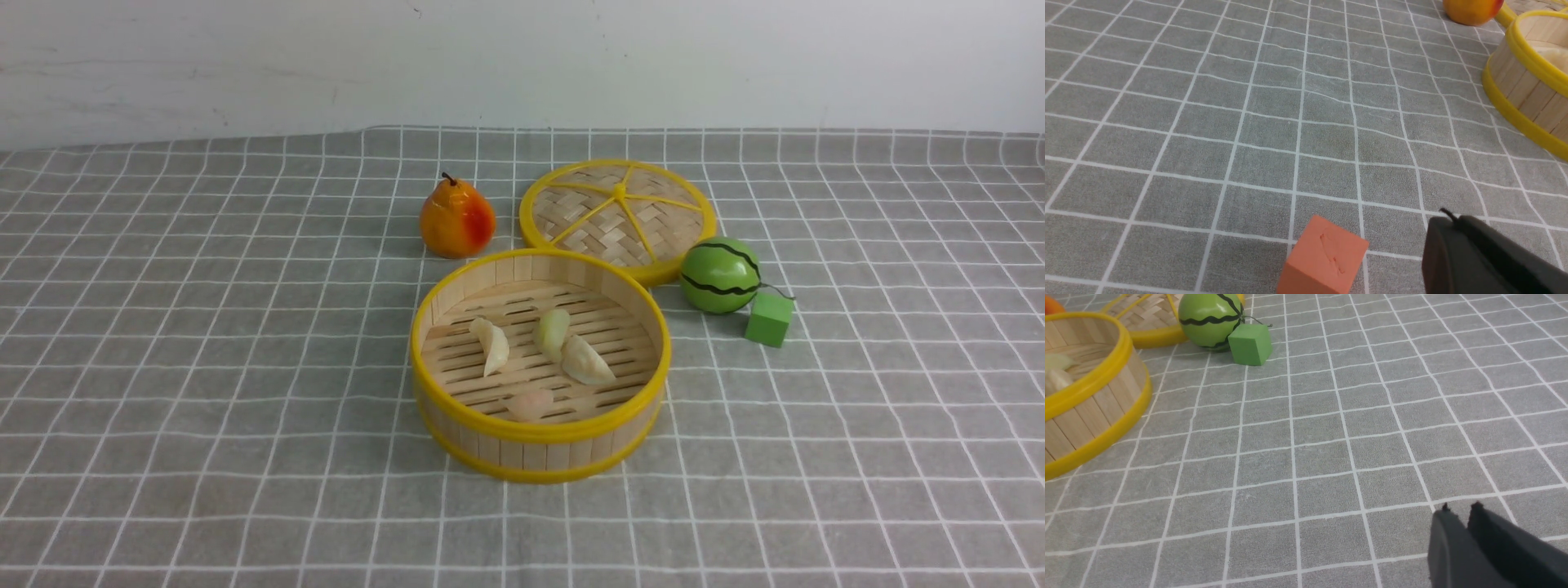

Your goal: Put the dumplings into the steamer on the table with the grey tablecloth.

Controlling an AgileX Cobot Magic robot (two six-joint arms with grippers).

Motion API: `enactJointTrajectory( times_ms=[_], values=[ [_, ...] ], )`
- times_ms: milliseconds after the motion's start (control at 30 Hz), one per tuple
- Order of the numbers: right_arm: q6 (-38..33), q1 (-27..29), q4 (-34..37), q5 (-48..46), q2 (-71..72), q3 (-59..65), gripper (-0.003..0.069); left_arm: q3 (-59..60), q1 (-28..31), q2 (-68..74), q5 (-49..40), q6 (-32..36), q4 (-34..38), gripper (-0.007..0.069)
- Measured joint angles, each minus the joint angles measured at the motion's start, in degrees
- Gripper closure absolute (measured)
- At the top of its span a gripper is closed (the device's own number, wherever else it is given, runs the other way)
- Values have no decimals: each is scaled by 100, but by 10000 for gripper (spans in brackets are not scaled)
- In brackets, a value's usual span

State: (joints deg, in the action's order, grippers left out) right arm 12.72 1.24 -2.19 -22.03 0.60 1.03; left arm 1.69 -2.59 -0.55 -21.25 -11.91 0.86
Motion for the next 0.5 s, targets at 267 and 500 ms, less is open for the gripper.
enactJointTrajectory(
  times_ms=[267, 500],
  values=[
    [0, 0, 0, 0, 0, 0, 577, 0, 0, 0, 0, 0, -2, 638],
    [0, 0, 0, 0, 0, 0, 565, 0, 0, 0, 0, 0, -6, 638]
  ],
)
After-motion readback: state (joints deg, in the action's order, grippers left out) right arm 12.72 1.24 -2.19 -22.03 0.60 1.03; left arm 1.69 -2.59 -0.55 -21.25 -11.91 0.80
